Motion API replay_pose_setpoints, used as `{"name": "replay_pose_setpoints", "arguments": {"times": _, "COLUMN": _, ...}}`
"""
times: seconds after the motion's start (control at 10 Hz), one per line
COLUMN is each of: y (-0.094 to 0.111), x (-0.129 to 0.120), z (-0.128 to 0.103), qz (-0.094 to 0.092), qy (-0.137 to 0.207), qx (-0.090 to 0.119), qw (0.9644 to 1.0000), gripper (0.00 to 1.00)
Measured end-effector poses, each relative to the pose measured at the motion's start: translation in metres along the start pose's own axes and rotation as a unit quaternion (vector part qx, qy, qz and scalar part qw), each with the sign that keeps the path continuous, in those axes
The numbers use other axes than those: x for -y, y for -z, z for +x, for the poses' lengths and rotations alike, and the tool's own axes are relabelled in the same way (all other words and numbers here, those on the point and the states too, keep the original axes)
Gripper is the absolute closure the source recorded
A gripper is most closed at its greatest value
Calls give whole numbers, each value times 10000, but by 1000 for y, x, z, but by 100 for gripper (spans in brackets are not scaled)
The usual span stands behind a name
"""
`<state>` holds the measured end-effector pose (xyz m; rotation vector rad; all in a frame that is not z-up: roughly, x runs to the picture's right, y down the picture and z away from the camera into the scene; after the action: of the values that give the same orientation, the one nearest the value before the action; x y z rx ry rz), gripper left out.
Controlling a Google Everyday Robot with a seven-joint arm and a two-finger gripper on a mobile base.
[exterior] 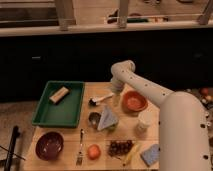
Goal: Place brush in purple bowl
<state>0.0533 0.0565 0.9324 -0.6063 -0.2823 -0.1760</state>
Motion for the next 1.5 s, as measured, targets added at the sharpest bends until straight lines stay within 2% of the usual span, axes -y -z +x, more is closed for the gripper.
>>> {"name": "replay_pose_setpoints", "arguments": {"times": 0.3, "y": -9, "x": 4, "z": 3, "qz": -100, "qy": 84, "qx": 95, "qw": 9999, "gripper": 21}}
{"name": "replay_pose_setpoints", "arguments": {"times": 0.4, "y": -13, "x": 5, "z": 4, "qz": -131, "qy": 82, "qx": 121, "qw": 9998, "gripper": 27}}
{"name": "replay_pose_setpoints", "arguments": {"times": 0.6, "y": -18, "x": 7, "z": 5, "qz": -174, "qy": 73, "qx": 151, "qw": 9997, "gripper": 44}}
{"name": "replay_pose_setpoints", "arguments": {"times": 1.0, "y": -20, "x": 15, "z": 1, "qz": -239, "qy": 158, "qx": 175, "qw": 9994, "gripper": 87}}
{"name": "replay_pose_setpoints", "arguments": {"times": 1.2, "y": -20, "x": 18, "z": -1, "qz": -255, "qy": 196, "qx": 193, "qw": 9993, "gripper": 99}}
{"name": "replay_pose_setpoints", "arguments": {"times": 1.5, "y": -21, "x": 19, "z": -2, "qz": -284, "qy": 242, "qx": 193, "qw": 9991, "gripper": 98}}
